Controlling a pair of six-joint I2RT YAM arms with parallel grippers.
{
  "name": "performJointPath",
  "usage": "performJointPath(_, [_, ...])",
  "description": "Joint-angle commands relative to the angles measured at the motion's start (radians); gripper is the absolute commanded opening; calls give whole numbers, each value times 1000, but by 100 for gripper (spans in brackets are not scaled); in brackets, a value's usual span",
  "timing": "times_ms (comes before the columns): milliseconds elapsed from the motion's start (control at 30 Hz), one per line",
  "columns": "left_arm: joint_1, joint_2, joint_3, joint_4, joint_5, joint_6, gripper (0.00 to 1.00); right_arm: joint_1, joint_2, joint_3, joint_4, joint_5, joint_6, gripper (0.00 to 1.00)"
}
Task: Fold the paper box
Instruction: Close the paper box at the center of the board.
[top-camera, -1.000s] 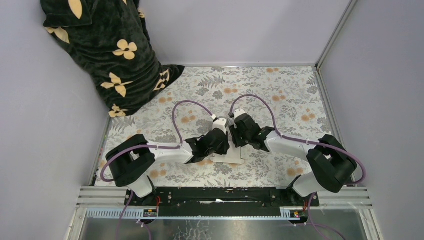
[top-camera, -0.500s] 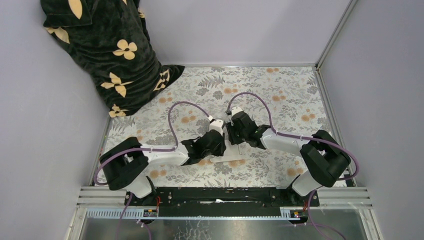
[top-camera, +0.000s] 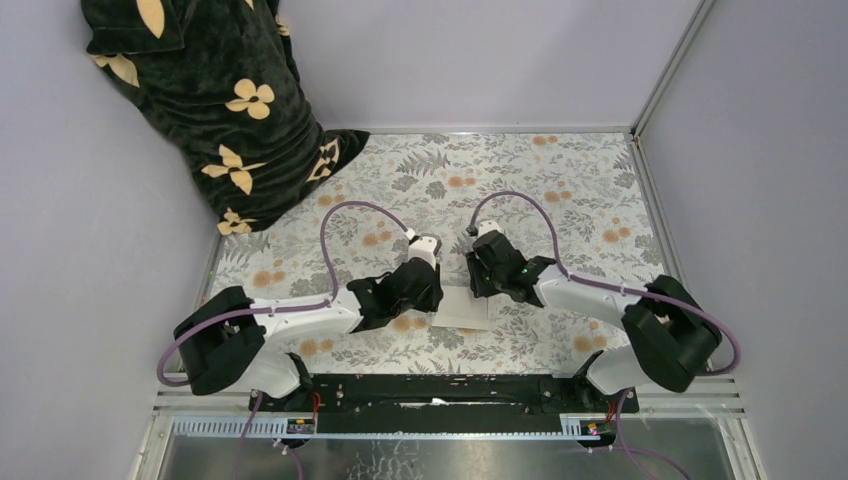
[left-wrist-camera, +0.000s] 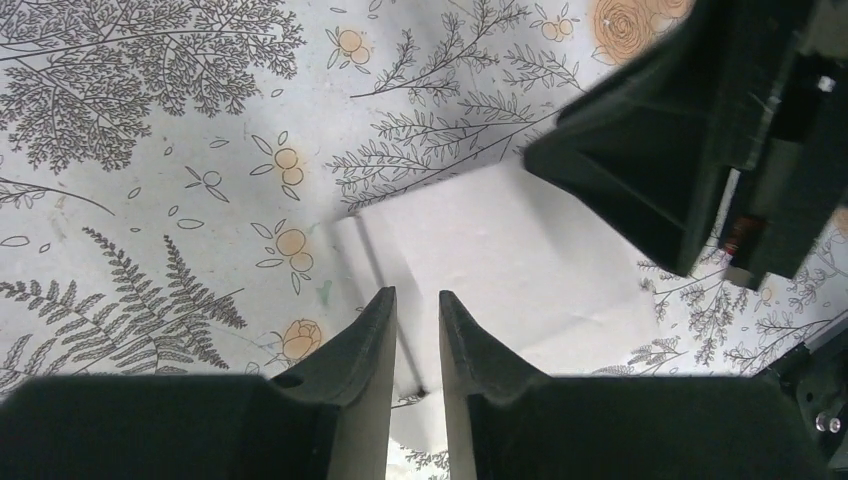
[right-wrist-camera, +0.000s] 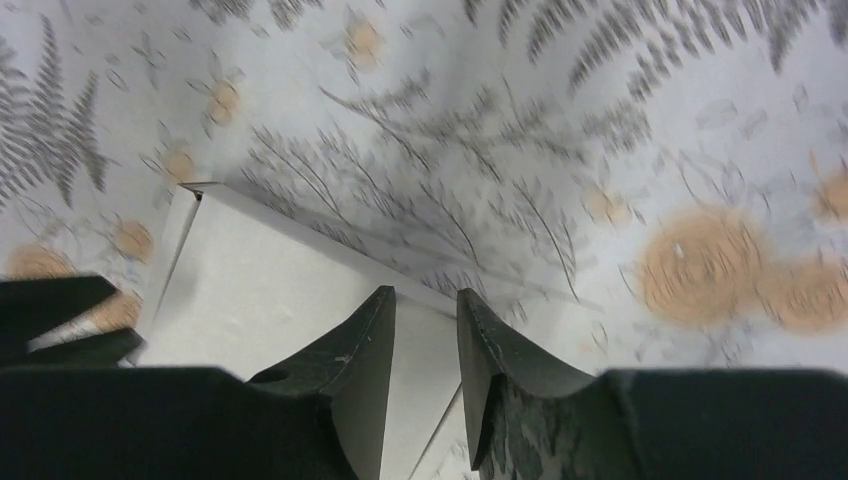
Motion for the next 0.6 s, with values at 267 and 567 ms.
performJointPath(267, [-15,-157,-57,-22,20,-69,30,37,-222,-94,-235,65,115,34])
performJointPath(567, [-169,29,19,121,87,-117,28,72,-184,-99,-220,104,130,34])
